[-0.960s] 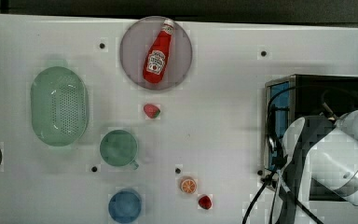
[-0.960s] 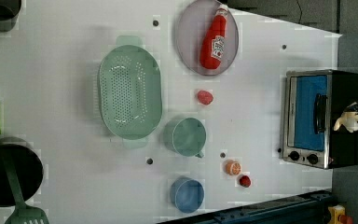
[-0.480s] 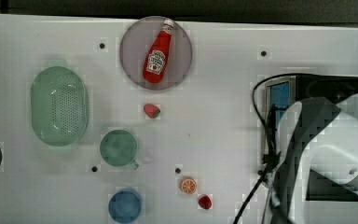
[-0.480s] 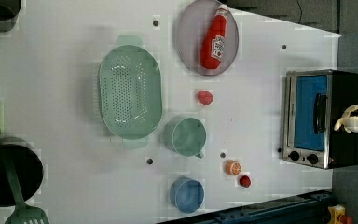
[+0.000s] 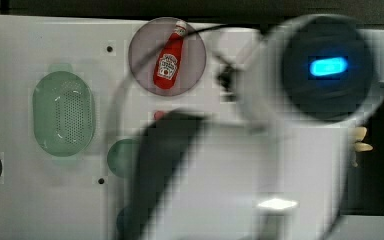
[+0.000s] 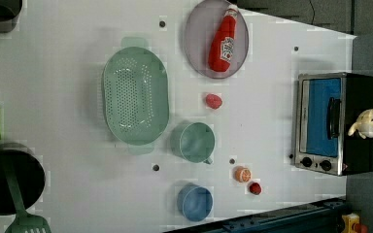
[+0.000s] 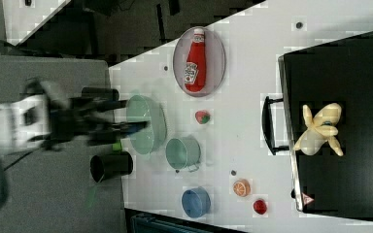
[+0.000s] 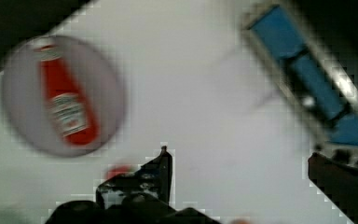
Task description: Pick banana from table and place on oven.
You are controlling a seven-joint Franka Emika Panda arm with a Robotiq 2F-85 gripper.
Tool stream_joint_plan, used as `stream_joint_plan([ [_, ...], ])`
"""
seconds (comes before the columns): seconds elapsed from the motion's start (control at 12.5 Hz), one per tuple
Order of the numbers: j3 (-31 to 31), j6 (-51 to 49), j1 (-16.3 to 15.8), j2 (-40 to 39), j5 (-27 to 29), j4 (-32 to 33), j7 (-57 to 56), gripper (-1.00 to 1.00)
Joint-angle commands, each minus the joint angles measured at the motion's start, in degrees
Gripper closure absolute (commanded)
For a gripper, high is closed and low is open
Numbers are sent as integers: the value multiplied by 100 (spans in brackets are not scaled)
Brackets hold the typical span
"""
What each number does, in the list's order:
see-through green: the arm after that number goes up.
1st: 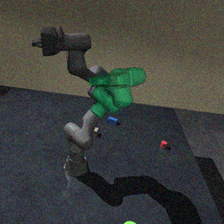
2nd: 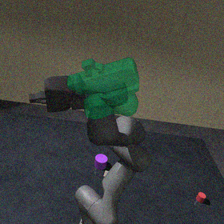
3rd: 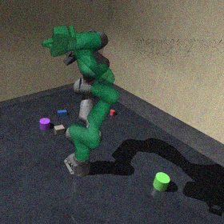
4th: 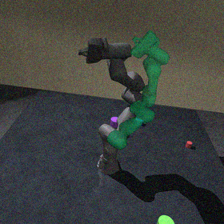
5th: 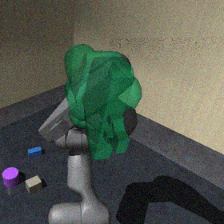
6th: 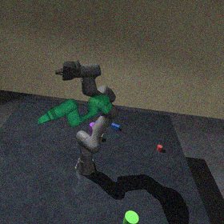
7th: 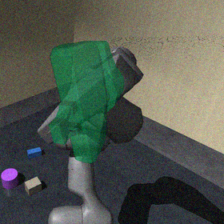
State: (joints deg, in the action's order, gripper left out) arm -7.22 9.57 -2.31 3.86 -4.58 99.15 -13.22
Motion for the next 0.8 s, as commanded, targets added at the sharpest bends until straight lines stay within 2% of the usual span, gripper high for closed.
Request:
stream_joint_plan([
  [0.08,441,-340,-174,177,192,19,1607,-100],
  [0.24,446,-711,-173,247,205,21,1601,-100],
  [0.8,447,-720,-173,173,204,24,1601,-100],
])
